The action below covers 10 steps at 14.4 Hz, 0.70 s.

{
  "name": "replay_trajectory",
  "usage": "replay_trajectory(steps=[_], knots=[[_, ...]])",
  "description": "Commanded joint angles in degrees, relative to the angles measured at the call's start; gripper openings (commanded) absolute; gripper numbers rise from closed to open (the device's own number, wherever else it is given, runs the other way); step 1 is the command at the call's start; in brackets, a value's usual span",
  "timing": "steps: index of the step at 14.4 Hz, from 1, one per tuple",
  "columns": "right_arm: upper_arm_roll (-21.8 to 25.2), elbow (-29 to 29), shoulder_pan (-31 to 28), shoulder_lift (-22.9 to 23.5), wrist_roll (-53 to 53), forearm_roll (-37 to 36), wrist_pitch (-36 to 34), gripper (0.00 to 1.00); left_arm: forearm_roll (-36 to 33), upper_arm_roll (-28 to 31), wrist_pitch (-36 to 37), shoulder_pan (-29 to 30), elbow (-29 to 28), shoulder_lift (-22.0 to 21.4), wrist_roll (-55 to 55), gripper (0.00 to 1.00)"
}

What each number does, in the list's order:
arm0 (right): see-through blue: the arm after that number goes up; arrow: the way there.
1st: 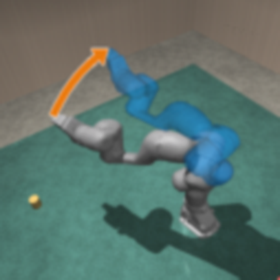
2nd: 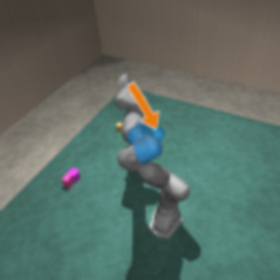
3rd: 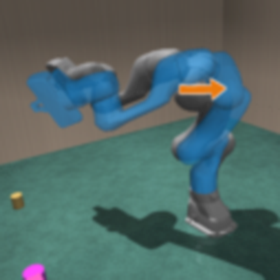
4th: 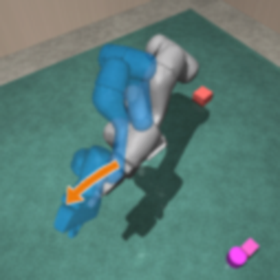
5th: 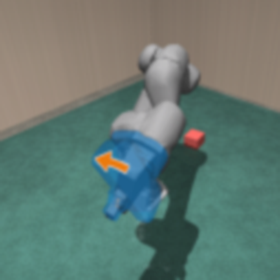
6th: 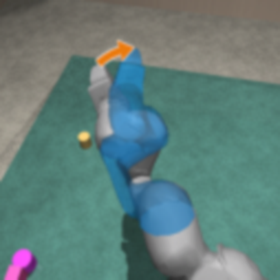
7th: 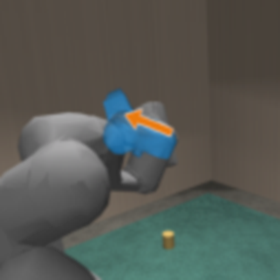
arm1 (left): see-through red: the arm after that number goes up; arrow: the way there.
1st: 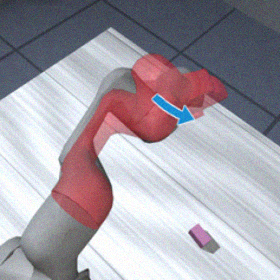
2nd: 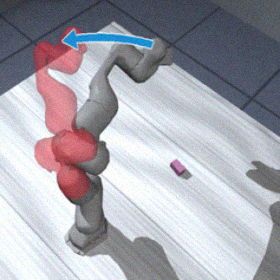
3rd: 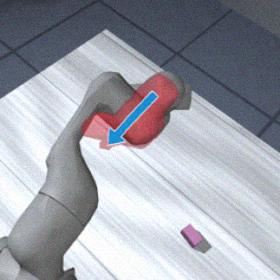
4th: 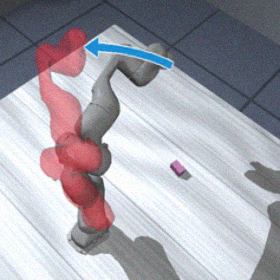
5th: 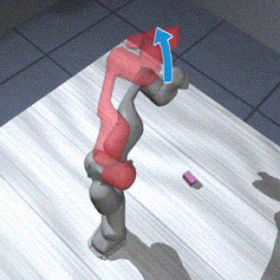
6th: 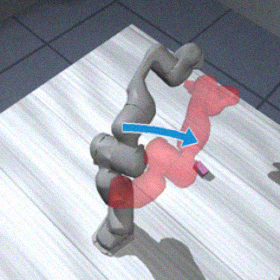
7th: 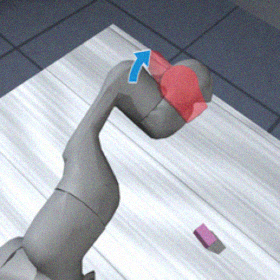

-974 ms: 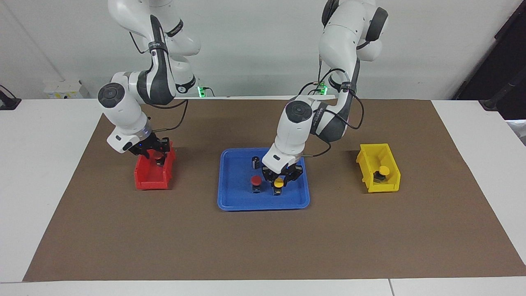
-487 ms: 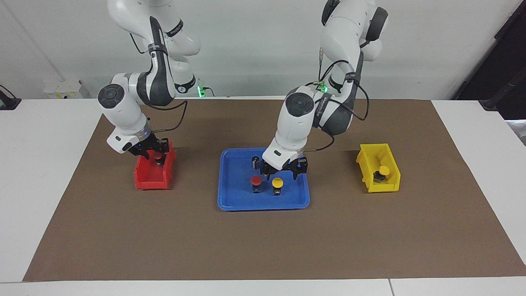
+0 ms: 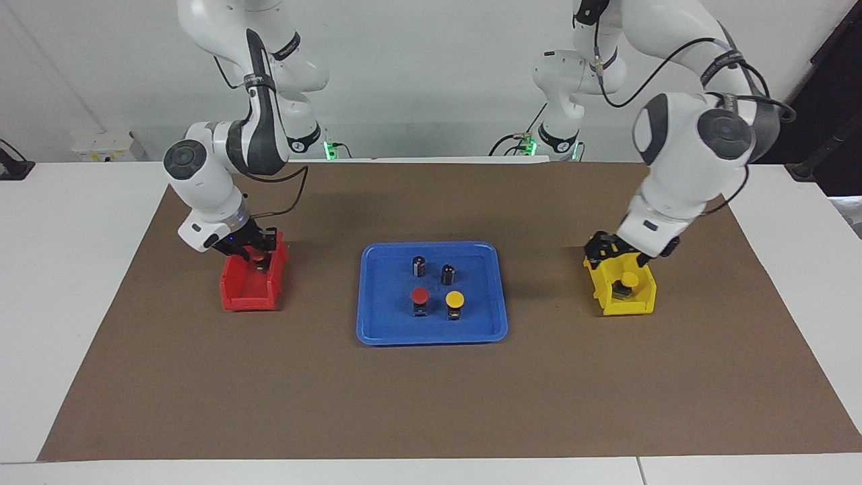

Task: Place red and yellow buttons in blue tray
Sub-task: 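Return the left gripper to the yellow holder while the right gripper returns, then grasp the second yellow button with the left gripper while the right gripper grasps red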

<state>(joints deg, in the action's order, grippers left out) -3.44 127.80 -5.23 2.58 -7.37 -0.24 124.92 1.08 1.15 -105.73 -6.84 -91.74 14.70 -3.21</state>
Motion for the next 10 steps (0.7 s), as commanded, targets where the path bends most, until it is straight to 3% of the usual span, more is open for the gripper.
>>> replay_trajectory(steps=[1,2,5,7,10], knots=[[-0.9,0.4,-1.9,-1.0,-2.2,0.7,-0.3,0.19,0.0,-1.1,-14.0,4.4,-14.7,-5.5,5.0,0.93],[-0.9,-1.4,-1.9,-0.7,-2.2,0.7,-2.1,0.18,0.0,-1.1,-17.9,4.5,-17.8,-6.0,4.9,0.76],[-1.4,-14.5,-0.6,2.4,-0.7,0.7,-15.4,0.18,0.0,-1.2,-20.1,2.5,-21.0,-6.3,0.9,0.75],[-1.4,-25.8,3.5,6.4,2.9,0.6,-24.5,0.18,0.0,-1.2,-20.5,1.1,-24.9,-8.2,0.7,0.72],[-1.4,-34.7,11.8,10.1,12.0,2.4,-26.0,0.18,0.0,-1.1,-22.4,2.1,-27.8,-9.3,3.1,0.72]])
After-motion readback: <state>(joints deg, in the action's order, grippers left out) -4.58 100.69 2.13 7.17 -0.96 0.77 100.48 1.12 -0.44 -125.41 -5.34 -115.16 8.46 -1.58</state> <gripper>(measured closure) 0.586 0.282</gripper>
